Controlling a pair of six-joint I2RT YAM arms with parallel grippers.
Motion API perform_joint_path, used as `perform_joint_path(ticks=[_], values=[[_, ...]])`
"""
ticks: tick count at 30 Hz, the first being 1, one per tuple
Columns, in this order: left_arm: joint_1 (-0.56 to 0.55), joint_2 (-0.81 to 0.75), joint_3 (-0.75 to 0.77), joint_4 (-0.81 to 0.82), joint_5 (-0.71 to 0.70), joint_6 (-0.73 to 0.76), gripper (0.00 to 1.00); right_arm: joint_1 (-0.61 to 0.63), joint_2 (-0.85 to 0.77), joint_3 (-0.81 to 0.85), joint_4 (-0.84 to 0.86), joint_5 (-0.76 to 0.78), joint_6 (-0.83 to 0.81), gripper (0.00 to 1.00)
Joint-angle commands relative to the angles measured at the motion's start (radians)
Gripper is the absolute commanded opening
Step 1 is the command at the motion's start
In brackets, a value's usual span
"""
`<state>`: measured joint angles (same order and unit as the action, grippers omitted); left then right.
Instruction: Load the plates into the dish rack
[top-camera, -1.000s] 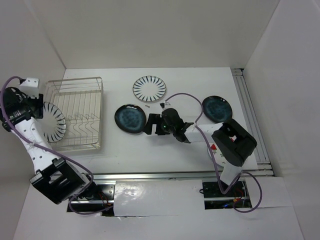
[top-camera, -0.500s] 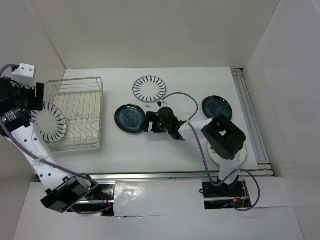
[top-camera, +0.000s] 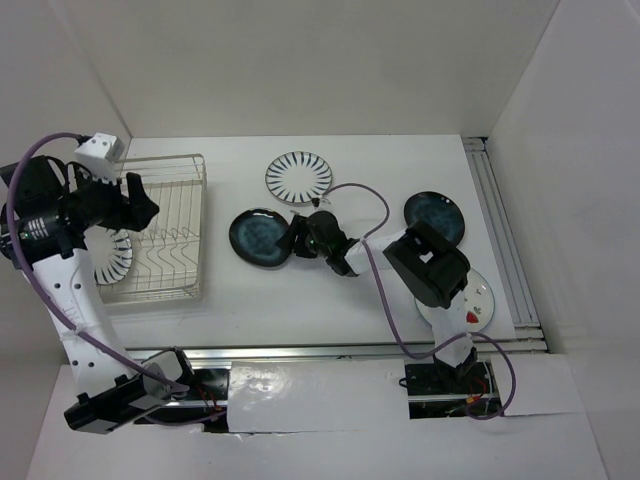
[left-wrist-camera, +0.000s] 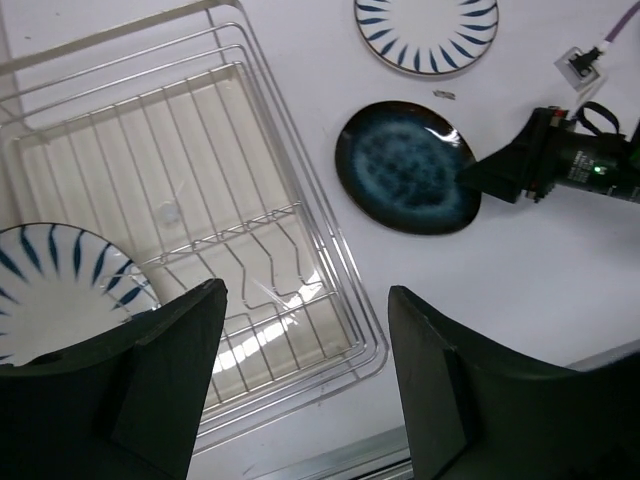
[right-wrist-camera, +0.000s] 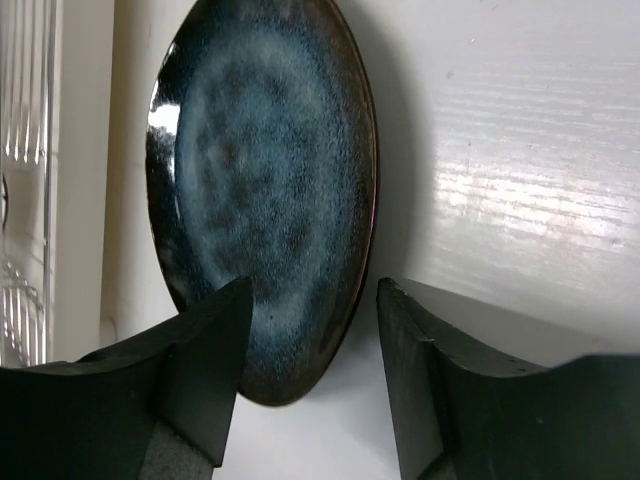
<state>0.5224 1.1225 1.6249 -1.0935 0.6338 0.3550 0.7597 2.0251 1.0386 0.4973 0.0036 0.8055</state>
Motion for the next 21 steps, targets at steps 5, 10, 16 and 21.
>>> perform_joint_path(ticks=[5,10,16,21], values=[[-0.082,-0.041,-0.043,0.024,-0.020,-0.082,0.78,0.007,0.083,0.014,-0.023,0.107,0.079,0.50],[-0.107,-0.076,-0.072,0.046,-0.029,-0.091,0.74,-0.002,0.103,0.026,-0.046,0.118,0.103,0.26],[-0.107,-0.033,-0.073,0.044,0.056,-0.122,0.74,-0.023,0.112,0.026,-0.037,0.082,0.103,0.00],[-0.107,0.010,-0.073,0.034,0.161,-0.131,0.71,-0.069,0.037,-0.087,0.134,-0.039,0.154,0.00]])
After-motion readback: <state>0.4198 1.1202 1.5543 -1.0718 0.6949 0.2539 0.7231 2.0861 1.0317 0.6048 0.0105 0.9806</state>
